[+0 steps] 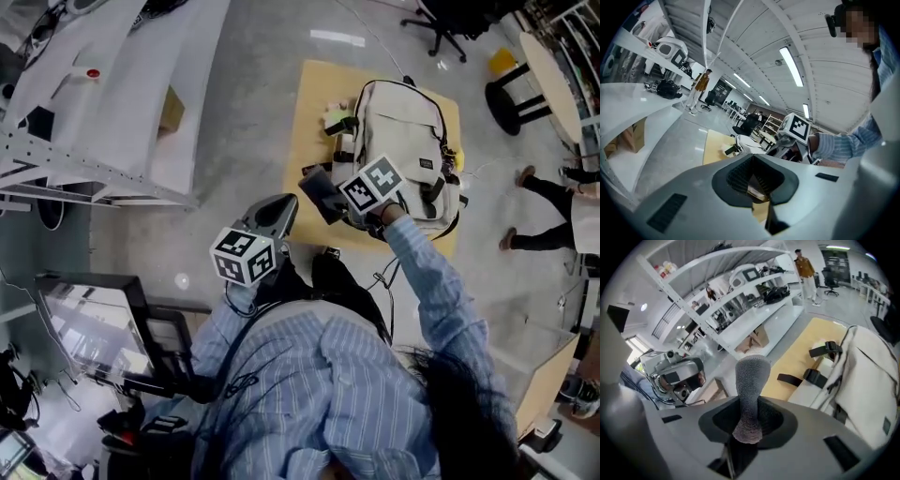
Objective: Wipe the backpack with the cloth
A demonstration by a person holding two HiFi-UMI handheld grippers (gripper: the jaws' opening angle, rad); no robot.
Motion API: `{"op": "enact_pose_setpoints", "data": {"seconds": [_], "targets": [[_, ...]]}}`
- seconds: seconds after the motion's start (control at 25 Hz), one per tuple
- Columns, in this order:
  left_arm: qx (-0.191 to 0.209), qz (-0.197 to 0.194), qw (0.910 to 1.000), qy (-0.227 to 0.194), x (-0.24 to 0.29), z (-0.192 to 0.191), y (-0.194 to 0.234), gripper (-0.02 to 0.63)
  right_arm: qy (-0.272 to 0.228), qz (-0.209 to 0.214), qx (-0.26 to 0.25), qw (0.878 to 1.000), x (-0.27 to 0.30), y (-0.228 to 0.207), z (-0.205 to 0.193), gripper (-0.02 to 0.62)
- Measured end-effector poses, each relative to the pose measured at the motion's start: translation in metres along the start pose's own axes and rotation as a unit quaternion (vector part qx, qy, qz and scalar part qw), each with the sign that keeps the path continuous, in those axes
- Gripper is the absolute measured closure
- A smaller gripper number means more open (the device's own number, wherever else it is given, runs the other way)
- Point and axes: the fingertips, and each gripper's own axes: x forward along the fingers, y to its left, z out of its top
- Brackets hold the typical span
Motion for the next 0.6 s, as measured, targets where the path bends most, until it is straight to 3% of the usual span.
{"op": "enact_pose_setpoints", "data": {"seconds": [0.16,0.36,0.48,0.6], "targets": [[-0.011,0.024,0.9995,-0.015,-0.002,0.005,0.015,0.601,0.114,0.013,-0.057,0.992,0.032,-0.012,0.004,0.502],[-0.019,0.073,0.9957,-0.054,-0.004,0.025,0.037,0.601,0.256,0.024,-0.143,0.956,0.053,-0.034,-0.011,0.502],[-0.024,0.105,0.9912,-0.077,-0.006,0.034,0.043,0.601,0.303,0.043,-0.156,0.939,0.059,-0.043,-0.012,0.502],[-0.034,0.131,0.9866,-0.092,-0.004,0.036,0.044,0.601,0.323,0.048,-0.161,0.931,0.060,-0.056,-0.006,0.502]]}}
